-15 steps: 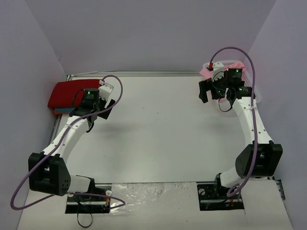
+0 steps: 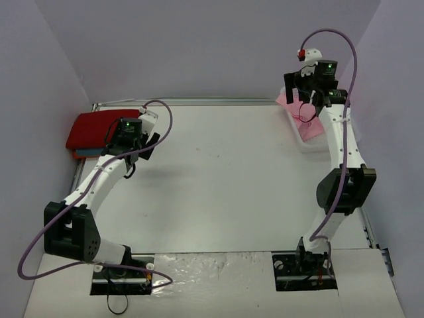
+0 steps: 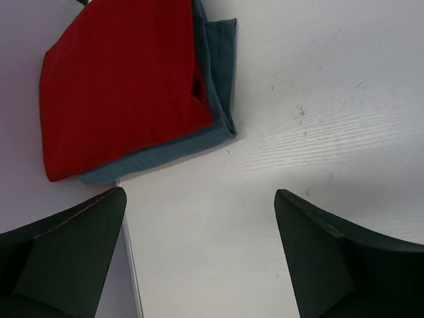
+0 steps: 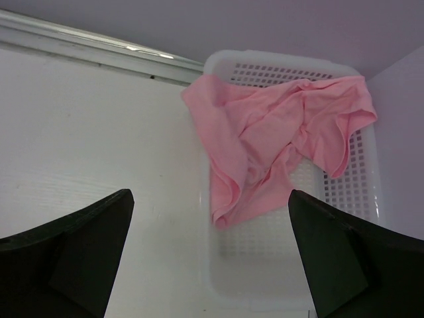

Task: Fold and stack the t-shirts
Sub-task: Grab crumpled tshirt from bin with the right arm

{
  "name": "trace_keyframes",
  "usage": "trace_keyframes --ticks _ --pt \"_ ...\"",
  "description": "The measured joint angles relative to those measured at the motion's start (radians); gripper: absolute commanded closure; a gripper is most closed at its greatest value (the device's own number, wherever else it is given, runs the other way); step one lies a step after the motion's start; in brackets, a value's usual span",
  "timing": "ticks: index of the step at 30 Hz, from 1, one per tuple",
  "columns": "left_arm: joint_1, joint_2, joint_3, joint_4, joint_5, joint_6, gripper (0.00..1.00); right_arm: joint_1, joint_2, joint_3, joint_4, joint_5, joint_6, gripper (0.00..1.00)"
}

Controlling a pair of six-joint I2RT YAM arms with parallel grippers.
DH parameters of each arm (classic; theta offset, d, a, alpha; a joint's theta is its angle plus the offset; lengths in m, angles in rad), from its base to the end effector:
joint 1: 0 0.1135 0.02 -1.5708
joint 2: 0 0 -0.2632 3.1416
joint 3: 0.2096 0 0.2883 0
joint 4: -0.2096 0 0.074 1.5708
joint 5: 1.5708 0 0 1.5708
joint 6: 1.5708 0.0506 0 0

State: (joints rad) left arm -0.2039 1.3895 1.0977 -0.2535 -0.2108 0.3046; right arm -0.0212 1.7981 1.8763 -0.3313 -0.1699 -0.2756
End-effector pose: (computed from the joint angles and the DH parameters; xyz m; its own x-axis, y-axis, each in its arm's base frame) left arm 0.3600 -0.0636 0.2847 -0.4777 0.3983 -0.7831 0.1741 0.9166 0.3600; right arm 0.4758 -0.0015 0.4207 -0.2021 -0.2640 -0.9431 -0.2055 0.9530 -0.2227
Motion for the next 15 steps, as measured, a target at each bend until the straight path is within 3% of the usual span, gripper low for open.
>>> trace_keyframes --ticks 7,15 --pt "-0.006 -0.009 -0.048 0.052 -0.033 0.004 0.06 0.0 0.187 0.063 0.064 0.214 0.026 0.0" --pt "-0.006 -0.013 -0.081 0.076 -0.041 0.01 0.06 -0.012 0.288 0.053 0.128 0.323 0.026 0.01"
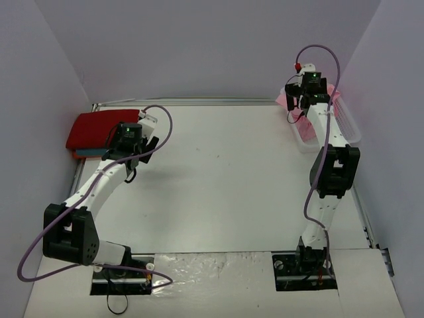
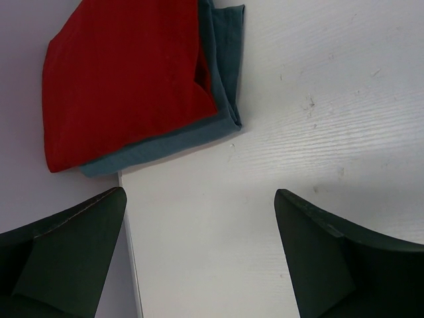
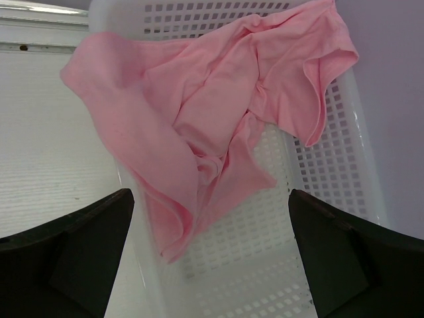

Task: Fold and stack the t-shirts
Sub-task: Grab crumpled tshirt from bin with the right arm

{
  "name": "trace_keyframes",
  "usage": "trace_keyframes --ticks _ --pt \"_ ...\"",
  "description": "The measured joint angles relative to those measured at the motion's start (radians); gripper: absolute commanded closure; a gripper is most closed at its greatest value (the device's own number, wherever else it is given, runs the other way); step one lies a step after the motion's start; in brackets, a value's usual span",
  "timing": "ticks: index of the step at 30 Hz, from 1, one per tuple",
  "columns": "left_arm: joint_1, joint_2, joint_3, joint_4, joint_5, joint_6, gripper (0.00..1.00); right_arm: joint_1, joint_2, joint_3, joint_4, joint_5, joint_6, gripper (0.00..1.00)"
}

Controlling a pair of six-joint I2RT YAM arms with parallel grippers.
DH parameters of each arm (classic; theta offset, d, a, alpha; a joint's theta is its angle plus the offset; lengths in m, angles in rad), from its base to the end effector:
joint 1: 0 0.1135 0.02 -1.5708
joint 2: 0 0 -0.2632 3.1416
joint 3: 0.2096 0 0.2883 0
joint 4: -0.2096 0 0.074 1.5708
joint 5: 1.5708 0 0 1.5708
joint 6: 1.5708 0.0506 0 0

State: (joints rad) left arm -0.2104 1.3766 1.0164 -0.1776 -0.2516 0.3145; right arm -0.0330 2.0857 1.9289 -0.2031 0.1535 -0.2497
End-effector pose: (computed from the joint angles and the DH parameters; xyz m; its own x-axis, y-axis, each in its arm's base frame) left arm 0.3546 -0.0628 0.2655 -0.4785 0.4086 -0.7773 0.1485 0.9101 0.3869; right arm 0.5530 -0.0260 0.3141 -0.3845 -0.2316 -0.8936 0.0832 0.9554 -0.2835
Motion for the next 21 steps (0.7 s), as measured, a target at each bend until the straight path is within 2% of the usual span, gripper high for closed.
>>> trace_keyframes --ticks 4,10,21 --pt "0.0 0.002 0.0 0.001 0.0 0.0 0.06 -0.013 0.017 -0.003 0.024 0.007 0.005 0.04" --pt "0.0 0.006 0.0 0.0 -0.001 0.0 0.06 -0.047 0.043 -0.019 0.043 -0.006 0.023 0.15" --pt "0.0 0.006 0.0 -0.003 -0.001 0.0 0.06 -0.077 0.056 -0.095 0.042 -0.122 0.045 0.31"
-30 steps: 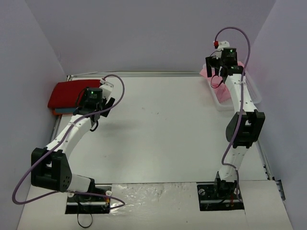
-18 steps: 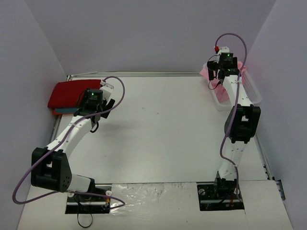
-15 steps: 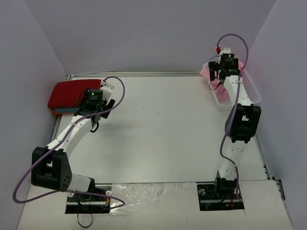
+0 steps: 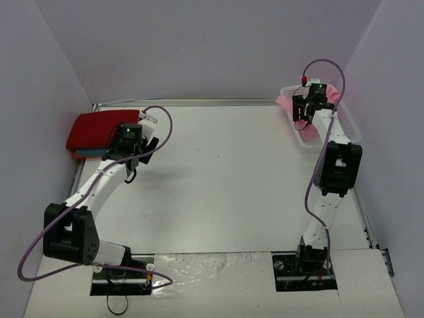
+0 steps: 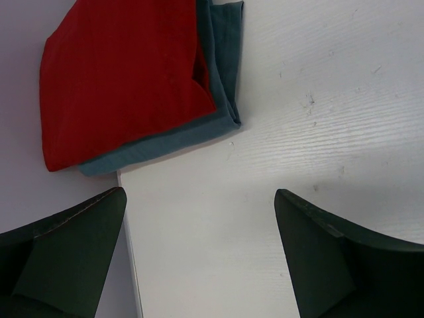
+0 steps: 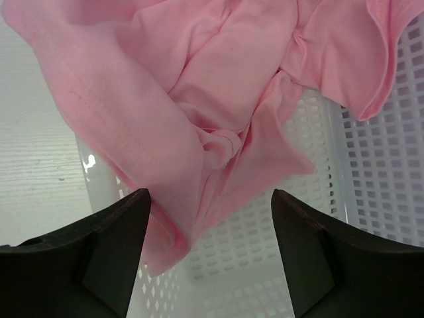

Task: Fold and stack the t-shirts
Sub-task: Grab crumpled tshirt from bin with the right arm

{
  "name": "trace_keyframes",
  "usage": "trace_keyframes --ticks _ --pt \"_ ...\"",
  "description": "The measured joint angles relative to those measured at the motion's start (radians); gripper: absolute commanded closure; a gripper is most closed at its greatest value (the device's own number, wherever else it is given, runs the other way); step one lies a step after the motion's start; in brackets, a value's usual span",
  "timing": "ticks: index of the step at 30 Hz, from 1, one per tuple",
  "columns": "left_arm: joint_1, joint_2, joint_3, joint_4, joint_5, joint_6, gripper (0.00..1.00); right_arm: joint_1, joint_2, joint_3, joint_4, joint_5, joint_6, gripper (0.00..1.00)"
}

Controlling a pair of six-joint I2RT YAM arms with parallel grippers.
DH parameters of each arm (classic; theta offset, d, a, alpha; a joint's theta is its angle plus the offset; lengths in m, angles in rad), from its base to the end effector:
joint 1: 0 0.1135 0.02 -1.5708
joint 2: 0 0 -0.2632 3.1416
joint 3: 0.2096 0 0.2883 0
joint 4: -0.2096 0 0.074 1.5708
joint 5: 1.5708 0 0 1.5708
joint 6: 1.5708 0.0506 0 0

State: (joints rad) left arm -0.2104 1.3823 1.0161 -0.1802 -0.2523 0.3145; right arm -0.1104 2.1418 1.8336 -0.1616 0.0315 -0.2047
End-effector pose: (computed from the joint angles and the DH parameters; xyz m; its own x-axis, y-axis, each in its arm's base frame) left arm 0.3552 -0.0629 0.2632 -0.4852 0.4099 -0.7724 0.1512 0.9093 0.3877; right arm 0.5566 -0.0633 0.2502 -0.4686 -0.1525 -0.8701 0.0437 0.9798 -0.1952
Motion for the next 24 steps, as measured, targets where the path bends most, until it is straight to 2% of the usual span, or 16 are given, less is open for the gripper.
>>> trace_keyframes --ticks 7,10,15,17,18,19,24 --pt "0.0 0.0 -0.014 0.003 0.0 0.0 0.06 0.0 0.002 -0.004 -0.008 -0.079 0.005 0.45" --pt "0.0 0.004 -0.016 0.003 0.0 0.0 0.06 0.001 0.014 -0.004 -0.018 -0.113 0.007 0.62" --pt "0.0 0.021 -0.016 0.003 -0.002 0.0 0.06 0.0 0.055 0.0 -0.034 -0.142 0.018 0.66" --pt "0.0 0.029 -0.016 0.003 -0.003 0.0 0.06 -0.001 0.072 0.003 -0.043 -0.147 0.017 0.81" --pt "0.0 0.032 -0.016 0.003 -0.004 0.0 0.06 -0.002 0.079 0.003 -0.048 -0.151 0.019 0.97" --pt "0.0 0.035 -0.016 0.003 -0.005 0.0 0.06 -0.001 0.085 0.003 -0.053 -0.152 0.019 1.0" --pt "0.0 0.044 -0.016 0.002 -0.008 0.0 0.06 0.001 0.097 0.003 -0.068 -0.152 0.021 1.0"
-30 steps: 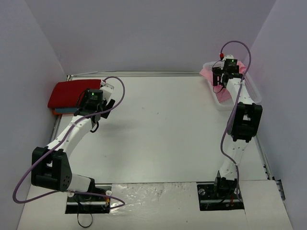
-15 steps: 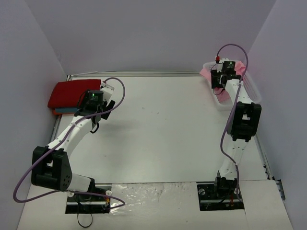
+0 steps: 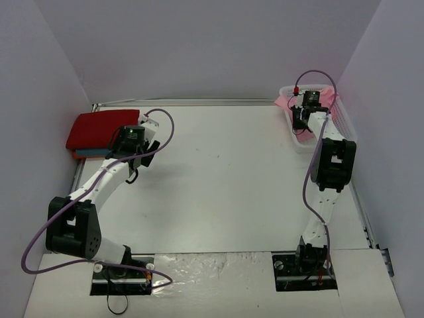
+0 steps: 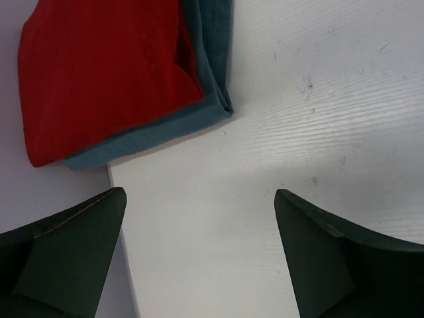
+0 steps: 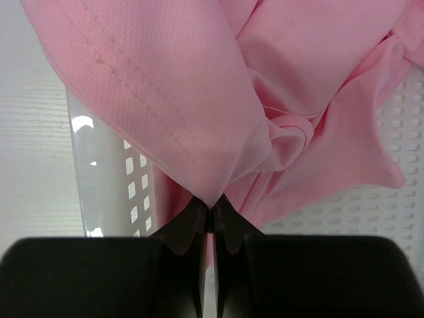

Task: Fold and stack the t-shirts
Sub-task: Grab crumpled tshirt from bin with the right arm, then move the tshirt to the center of the board

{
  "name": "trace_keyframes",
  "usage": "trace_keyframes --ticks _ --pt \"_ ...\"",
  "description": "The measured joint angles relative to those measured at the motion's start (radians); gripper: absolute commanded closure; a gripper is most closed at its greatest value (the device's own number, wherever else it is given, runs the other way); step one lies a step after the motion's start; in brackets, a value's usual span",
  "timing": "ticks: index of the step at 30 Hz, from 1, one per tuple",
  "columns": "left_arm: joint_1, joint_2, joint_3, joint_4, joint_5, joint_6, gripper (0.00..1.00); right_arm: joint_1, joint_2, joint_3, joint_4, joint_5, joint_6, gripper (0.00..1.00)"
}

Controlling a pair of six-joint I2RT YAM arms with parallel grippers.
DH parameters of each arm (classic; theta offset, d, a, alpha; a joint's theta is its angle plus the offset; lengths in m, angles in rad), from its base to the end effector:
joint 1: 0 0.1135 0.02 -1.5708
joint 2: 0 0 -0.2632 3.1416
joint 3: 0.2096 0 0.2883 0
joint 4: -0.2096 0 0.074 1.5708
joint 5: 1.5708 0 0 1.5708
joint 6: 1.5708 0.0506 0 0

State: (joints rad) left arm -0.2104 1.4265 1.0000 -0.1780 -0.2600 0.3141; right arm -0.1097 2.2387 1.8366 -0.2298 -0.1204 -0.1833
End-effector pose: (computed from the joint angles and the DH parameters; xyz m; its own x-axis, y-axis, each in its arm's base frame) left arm 0.3595 -0.0635 0.2421 -0.5302 0.4185 -0.7374 0.1670 0.9042 0.3932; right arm 0.5635 -0.0560 0.1916 -0.5795 -0.1182 -0.8063 -0.0949 0.9925 -0.0773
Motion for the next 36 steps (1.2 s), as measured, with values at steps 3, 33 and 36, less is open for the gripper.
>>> trace_keyframes --ticks 3,33,36 --pt "0.0 0.0 0.0 0.0 0.0 0.0 0.06 0.0 0.0 0.002 0.0 0.0 -0.001 1.0" --pt "0.007 -0.042 0.0 -0.028 0.028 -0.009 0.06 0.599 -0.681 0.151 -0.383 -0.328 -0.233 0.11" --pt "0.014 -0.042 0.0 -0.033 0.032 -0.009 0.06 0.563 -0.661 0.06 -0.389 -0.287 -0.262 0.08"
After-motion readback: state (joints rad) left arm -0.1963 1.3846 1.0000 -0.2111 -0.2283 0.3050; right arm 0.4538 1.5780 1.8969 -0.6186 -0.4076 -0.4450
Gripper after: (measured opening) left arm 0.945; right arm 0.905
